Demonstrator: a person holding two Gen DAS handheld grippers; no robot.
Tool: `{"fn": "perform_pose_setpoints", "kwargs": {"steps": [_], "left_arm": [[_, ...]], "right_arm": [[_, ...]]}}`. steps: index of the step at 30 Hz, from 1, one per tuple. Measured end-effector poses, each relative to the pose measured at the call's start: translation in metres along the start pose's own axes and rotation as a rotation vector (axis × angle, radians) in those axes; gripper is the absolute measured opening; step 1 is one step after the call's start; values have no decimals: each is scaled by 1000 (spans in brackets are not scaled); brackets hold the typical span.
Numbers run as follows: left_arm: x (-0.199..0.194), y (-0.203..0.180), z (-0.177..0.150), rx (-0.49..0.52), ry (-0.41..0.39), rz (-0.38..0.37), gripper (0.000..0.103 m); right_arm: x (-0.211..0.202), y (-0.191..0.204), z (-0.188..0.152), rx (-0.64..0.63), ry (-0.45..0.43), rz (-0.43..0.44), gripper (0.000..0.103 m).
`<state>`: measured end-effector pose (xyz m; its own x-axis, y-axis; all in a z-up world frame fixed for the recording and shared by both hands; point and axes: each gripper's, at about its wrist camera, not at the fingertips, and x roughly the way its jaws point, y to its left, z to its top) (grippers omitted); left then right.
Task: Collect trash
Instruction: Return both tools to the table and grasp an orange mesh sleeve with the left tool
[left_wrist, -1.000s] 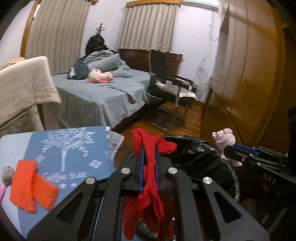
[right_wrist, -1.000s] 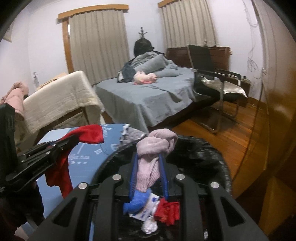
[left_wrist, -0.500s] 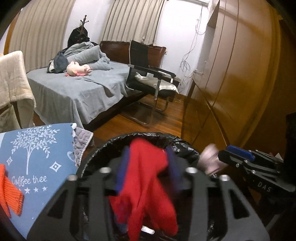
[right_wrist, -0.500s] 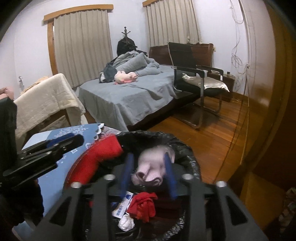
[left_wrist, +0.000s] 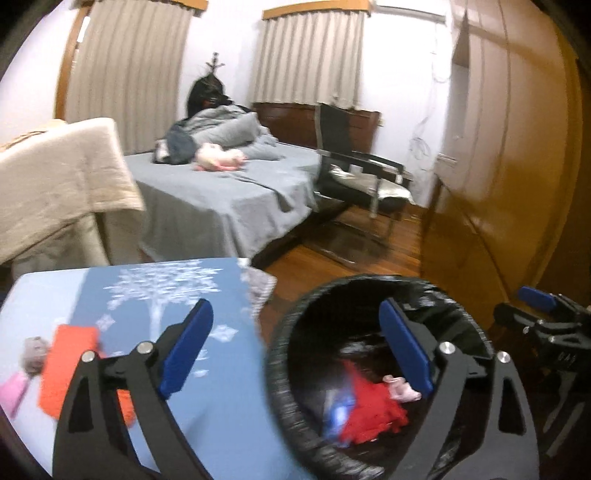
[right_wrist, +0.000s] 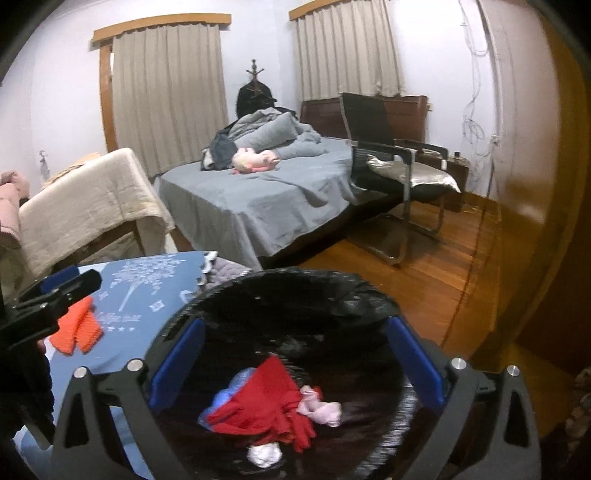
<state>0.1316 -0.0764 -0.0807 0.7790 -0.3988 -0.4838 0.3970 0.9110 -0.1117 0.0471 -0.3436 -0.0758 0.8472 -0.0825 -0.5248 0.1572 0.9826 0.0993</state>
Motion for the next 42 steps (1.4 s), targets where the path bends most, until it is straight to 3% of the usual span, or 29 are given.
{"fn": "perform_pose_setpoints", "kwargs": {"steps": [14,23,36,42], "left_arm": [[-59,110,-23,-102,-8,270,91],[-68,184,-46,-160,25,405,91],[-27,235,-82,-202,148,436,80],[-11,247,-87,-251,206,397,72]], "right_arm": [[33,109,4,-103,33,178,98],[59,174,0,-175,41,257,98],[102,234,-19,-229,81,291,98],[118,249,-29,-225,123,303,98]]}}
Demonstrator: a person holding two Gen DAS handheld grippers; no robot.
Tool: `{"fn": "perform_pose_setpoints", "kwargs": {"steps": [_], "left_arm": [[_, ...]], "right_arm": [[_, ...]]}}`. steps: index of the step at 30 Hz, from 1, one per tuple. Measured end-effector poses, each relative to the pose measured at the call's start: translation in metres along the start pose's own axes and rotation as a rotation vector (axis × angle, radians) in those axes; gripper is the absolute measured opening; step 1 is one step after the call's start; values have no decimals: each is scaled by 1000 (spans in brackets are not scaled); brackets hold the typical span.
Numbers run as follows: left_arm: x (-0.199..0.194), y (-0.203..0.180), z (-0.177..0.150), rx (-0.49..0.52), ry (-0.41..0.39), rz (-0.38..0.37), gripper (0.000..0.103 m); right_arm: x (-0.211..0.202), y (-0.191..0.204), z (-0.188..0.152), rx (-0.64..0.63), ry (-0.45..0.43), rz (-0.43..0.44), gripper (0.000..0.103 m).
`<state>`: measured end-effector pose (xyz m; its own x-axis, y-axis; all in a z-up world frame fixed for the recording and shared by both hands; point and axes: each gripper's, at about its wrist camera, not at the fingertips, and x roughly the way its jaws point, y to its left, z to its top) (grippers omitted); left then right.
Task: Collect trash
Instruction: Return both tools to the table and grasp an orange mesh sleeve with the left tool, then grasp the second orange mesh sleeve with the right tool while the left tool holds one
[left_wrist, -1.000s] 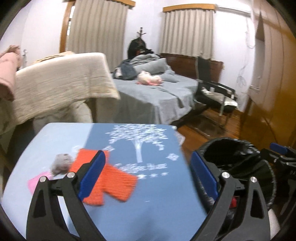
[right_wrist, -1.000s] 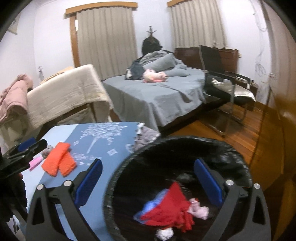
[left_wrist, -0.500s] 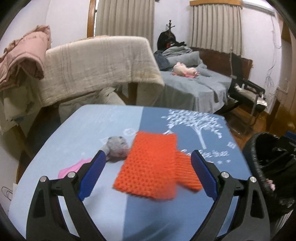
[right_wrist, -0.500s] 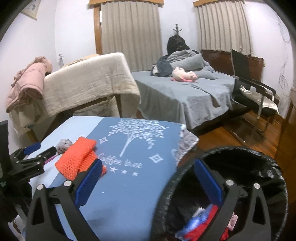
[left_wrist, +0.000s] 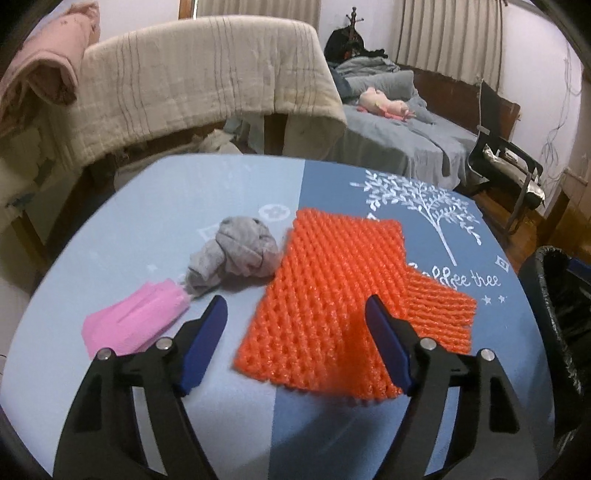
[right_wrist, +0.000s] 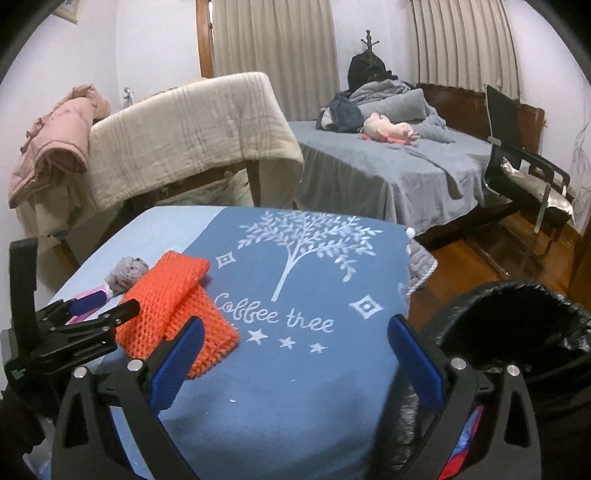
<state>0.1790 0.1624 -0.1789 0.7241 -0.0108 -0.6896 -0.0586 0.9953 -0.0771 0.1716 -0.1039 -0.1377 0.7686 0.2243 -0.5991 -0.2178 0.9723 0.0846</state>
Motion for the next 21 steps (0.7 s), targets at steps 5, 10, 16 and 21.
{"fn": "perform_pose_setpoints", "kwargs": {"steps": [5,10,16,21], "left_arm": [[13,2,-1,-14,57,-38,65],[14,2,-1,-17,65,-58,51],[9,-9,-2,37,44,-72,14],[-1,-12,-3,46,-3,-68,12]], "right_arm": [[6,6,-2,-16,12,7,98],[8,8,-5,-16,18,5,97],[11,13,-7,-26,27,9,97],[15,15,-10,-27,39,12,97]]}}
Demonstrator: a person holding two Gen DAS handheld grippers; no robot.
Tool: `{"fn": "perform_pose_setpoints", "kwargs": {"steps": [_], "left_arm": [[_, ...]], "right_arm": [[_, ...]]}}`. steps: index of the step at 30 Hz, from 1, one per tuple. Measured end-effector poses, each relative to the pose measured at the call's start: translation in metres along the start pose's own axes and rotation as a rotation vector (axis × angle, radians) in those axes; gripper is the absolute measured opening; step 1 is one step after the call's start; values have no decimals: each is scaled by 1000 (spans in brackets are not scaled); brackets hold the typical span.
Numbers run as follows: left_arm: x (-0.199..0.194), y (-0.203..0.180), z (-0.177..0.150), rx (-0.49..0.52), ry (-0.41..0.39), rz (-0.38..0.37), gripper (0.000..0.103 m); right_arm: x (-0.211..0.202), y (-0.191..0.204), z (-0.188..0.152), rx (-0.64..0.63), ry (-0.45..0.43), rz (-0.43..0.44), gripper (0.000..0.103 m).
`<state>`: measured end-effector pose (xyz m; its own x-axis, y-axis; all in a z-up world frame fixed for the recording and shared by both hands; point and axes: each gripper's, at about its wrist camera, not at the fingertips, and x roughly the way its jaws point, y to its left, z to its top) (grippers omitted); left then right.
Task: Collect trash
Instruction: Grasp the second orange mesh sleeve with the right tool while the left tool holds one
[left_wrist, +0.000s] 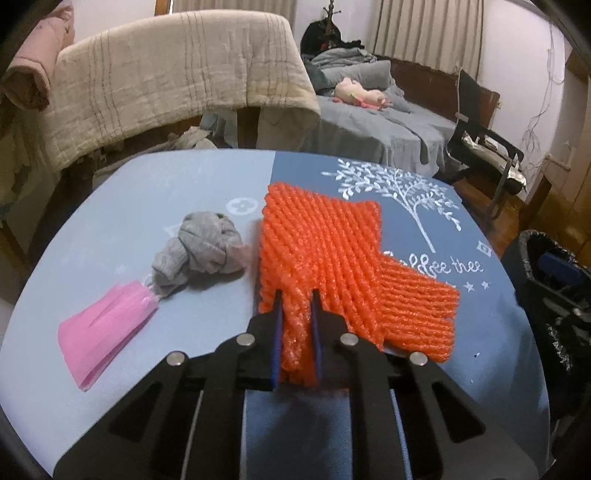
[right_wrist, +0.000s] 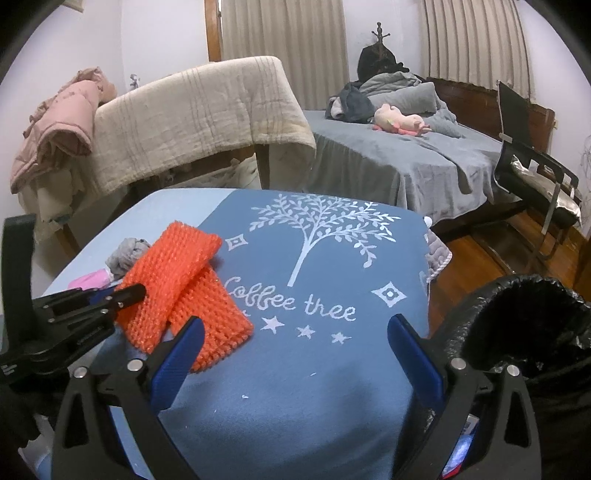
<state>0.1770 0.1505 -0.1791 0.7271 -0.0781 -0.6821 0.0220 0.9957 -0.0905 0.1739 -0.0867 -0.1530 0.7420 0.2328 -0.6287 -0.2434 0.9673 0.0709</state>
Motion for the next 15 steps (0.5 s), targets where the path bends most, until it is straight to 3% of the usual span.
{"fn": "perform_pose_setpoints", "kwargs": {"steps": [7,15], "left_arm": [[-29,2,1,-11,-77,22,12],[-40,11,0,8,-82,66,12]], "right_arm": [[12,8,4,-8,6,22,97],[43,26,3,-21,53,56,97]]}}
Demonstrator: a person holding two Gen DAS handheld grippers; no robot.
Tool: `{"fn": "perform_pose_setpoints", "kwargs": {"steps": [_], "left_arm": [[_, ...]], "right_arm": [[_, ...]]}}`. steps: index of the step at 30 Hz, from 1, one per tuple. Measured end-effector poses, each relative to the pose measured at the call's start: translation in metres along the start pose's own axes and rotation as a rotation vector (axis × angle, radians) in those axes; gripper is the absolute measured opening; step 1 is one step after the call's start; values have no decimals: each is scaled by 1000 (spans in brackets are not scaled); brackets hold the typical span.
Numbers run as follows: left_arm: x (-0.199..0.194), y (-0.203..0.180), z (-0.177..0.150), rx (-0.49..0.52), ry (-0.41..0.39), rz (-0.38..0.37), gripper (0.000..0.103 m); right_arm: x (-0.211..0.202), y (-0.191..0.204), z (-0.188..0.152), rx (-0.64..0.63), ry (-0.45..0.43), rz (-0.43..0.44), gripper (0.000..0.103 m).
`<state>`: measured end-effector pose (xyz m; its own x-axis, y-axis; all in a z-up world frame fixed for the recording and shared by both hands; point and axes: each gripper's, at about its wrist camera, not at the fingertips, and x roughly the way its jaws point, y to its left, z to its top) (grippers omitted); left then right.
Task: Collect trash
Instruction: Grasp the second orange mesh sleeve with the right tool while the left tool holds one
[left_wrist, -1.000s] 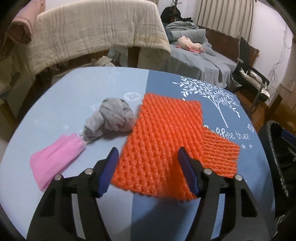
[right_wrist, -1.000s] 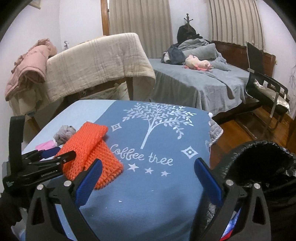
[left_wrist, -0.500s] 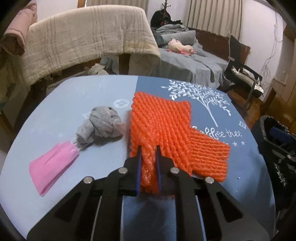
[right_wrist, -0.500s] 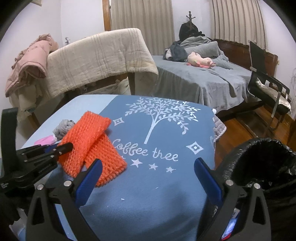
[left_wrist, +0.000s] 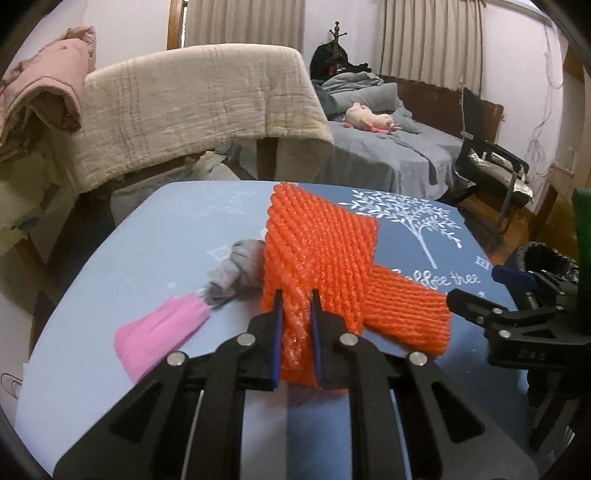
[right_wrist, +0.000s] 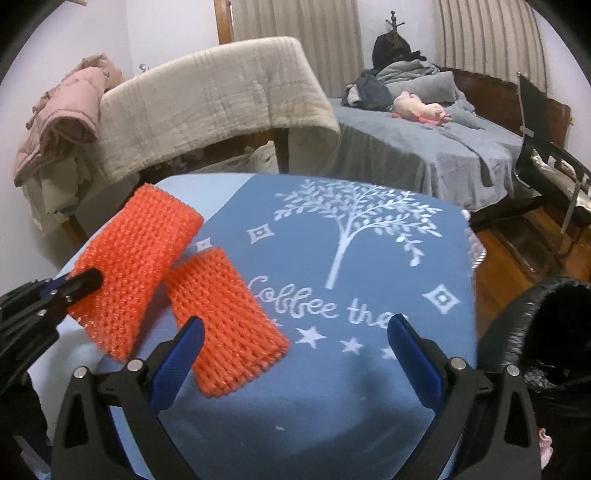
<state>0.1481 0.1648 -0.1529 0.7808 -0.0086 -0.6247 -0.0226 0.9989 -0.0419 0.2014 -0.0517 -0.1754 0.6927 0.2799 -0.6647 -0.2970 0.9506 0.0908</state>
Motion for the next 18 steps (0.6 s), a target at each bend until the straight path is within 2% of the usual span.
{"fn": "perform_pose_setpoints", "kwargs": {"steps": [5,7,9,16,18], "left_arm": [[1,7,-2,-16,4,17,12],[0,8,-2,-16,1,20,12],[0,8,-1,-12,-2,23,12],[-1,6,-1,-20,1,25,12],[-3,4,-1,-19,-3,27,12]], "right_arm": [[21,12,4,-36,55,19,90],[30,16,4,-49,92,39,76],[35,18,3,-55,119,69,65],[25,26,-2,-73,117,121,20],[20,26,-2,-74,113,121,13]]}}
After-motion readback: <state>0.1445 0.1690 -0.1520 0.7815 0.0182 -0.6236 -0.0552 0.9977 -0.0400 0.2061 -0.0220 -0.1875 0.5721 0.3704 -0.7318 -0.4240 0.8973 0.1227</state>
